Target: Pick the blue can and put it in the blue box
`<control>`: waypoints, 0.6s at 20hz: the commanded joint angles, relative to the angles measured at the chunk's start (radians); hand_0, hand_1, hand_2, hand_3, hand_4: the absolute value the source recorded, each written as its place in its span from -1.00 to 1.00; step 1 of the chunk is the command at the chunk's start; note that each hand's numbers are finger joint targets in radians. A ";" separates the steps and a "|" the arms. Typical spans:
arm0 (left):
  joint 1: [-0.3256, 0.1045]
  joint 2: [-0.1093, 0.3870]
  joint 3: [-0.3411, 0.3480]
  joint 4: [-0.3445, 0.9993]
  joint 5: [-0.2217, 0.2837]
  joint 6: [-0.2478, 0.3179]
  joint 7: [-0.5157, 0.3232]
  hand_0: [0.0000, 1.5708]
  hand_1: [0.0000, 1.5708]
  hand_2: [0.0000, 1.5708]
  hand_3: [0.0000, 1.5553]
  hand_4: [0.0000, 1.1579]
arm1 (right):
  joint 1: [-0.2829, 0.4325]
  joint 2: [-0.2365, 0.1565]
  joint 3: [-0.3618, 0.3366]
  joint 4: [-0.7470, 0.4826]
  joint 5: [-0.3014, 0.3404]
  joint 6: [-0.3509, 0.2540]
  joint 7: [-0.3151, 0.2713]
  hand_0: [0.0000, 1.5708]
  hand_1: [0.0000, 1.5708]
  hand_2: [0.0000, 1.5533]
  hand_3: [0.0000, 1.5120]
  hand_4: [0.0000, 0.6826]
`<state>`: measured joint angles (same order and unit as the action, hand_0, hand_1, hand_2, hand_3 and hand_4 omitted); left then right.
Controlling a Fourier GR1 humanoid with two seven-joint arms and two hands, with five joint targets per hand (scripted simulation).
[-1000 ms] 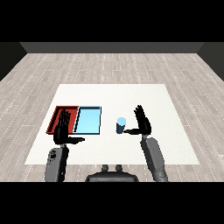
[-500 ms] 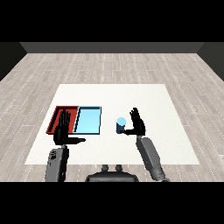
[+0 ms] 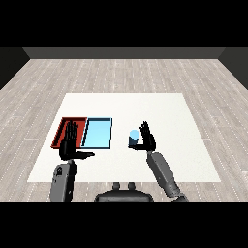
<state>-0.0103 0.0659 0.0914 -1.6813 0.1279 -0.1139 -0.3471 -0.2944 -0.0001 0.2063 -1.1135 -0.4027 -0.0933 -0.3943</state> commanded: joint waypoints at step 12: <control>0.037 0.008 0.019 -0.024 0.006 -0.005 -0.001 -1.00 -1.00 -1.00 -1.00 -1.00 | -0.146 0.000 0.028 0.237 -0.100 0.021 -0.071 -1.00 -1.00 -1.00 -1.00 -1.00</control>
<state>-0.0079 0.0717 0.1062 -1.6767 0.1403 -0.1234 -0.3504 -0.4132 0.0000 0.2418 -0.9125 -0.5026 -0.0864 -0.4752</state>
